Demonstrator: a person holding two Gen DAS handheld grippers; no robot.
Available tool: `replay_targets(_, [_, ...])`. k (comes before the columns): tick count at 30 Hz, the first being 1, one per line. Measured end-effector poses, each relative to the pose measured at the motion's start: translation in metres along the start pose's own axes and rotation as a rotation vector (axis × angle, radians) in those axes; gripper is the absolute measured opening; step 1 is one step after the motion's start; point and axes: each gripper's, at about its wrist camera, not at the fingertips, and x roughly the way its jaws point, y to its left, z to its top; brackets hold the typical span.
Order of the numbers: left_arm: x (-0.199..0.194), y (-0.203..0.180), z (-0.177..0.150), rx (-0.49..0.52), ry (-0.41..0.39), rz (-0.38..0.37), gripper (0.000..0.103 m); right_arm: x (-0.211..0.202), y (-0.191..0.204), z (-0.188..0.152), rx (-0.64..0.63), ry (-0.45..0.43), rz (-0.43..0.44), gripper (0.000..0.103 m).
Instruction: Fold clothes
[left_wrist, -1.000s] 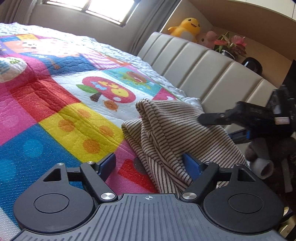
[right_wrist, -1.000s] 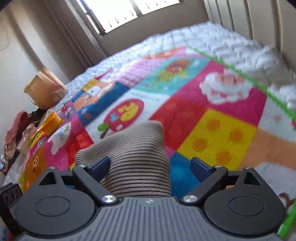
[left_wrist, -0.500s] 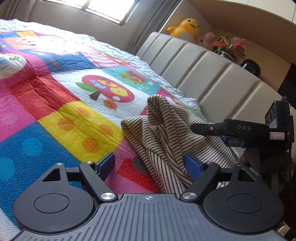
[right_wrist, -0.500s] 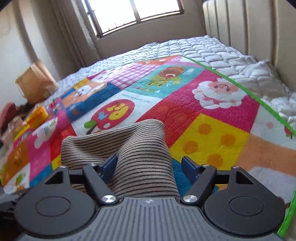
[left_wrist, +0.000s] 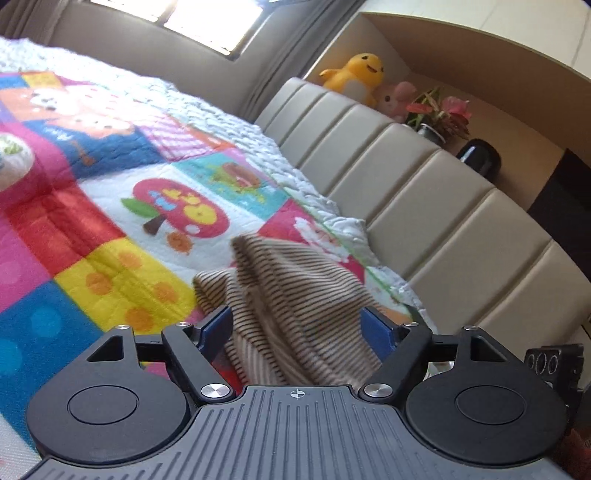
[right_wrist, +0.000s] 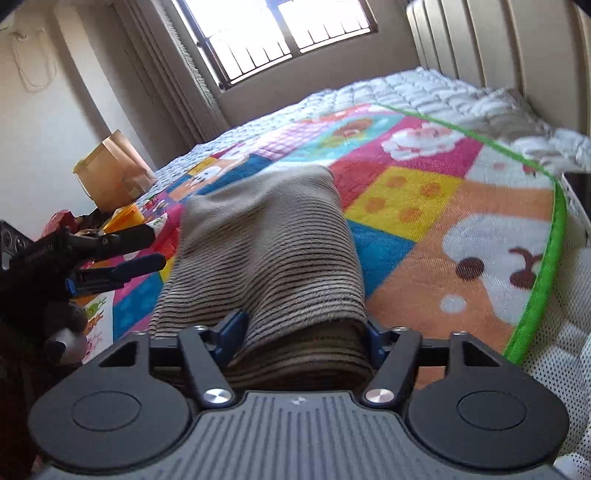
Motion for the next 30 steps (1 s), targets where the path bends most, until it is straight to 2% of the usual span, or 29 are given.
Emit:
replay_targets(3, [-0.003,-0.026,0.008,0.096,-0.007,-0.007,0.074,-0.008,0.03,0.001,-0.087,-0.015,-0.027,0.061])
replay_targets(5, [0.004,-0.035,0.01,0.136,0.021,-0.007,0.068,-0.007,0.041,-0.004,-0.097,0.003,-0.039,0.061])
replay_targets(9, [0.032,-0.029,0.002,0.152,0.124,0.053,0.063,-0.007,0.051,-0.015,-0.152,0.01,-0.064,0.061])
replay_targets(10, [0.039,-0.025,-0.002,0.156,0.146,0.071,0.059,-0.008,0.051,-0.016,-0.161,0.01,-0.061,0.062])
replay_targets(11, [0.042,-0.021,-0.004,0.161,0.153,0.079,0.054,-0.01,0.05,-0.016,-0.164,0.01,-0.055,0.064])
replay_targets(13, [0.044,-0.018,-0.004,0.161,0.156,0.08,0.053,-0.018,0.049,-0.014,-0.169,-0.009,-0.034,0.07])
replay_targets(15, [0.046,-0.017,-0.002,0.161,0.163,0.082,0.053,-0.029,0.044,-0.007,-0.158,-0.056,0.008,0.079])
replay_targets(19, [0.05,-0.015,-0.005,0.173,0.168,0.088,0.053,-0.04,0.031,0.017,-0.112,-0.147,0.033,0.079])
replay_targets(21, [0.049,-0.015,-0.007,0.169,0.159,0.089,0.053,-0.023,0.013,0.027,-0.031,-0.127,0.021,0.073])
replay_targets(23, [0.044,-0.018,-0.007,0.177,0.141,0.109,0.05,0.001,-0.002,0.023,0.04,-0.053,0.014,0.065])
replay_targets(25, [0.035,-0.024,-0.008,0.188,0.117,0.137,0.048,0.015,-0.011,0.01,0.067,-0.017,0.004,0.065])
replay_targets(27, [0.023,-0.032,-0.008,0.178,0.087,0.152,0.061,0.025,-0.018,-0.001,0.09,0.006,0.0,0.066])
replay_targets(28, [0.021,-0.034,-0.008,0.183,0.085,0.164,0.073,0.023,-0.019,-0.004,0.096,0.001,0.007,0.066])
replay_targets(29, [0.019,-0.036,-0.009,0.188,0.082,0.176,0.078,0.022,-0.019,-0.005,0.098,0.0,0.009,0.066])
replay_targets(30, [0.018,-0.038,-0.01,0.193,0.084,0.185,0.079,0.022,-0.018,-0.005,0.089,0.001,0.008,0.066])
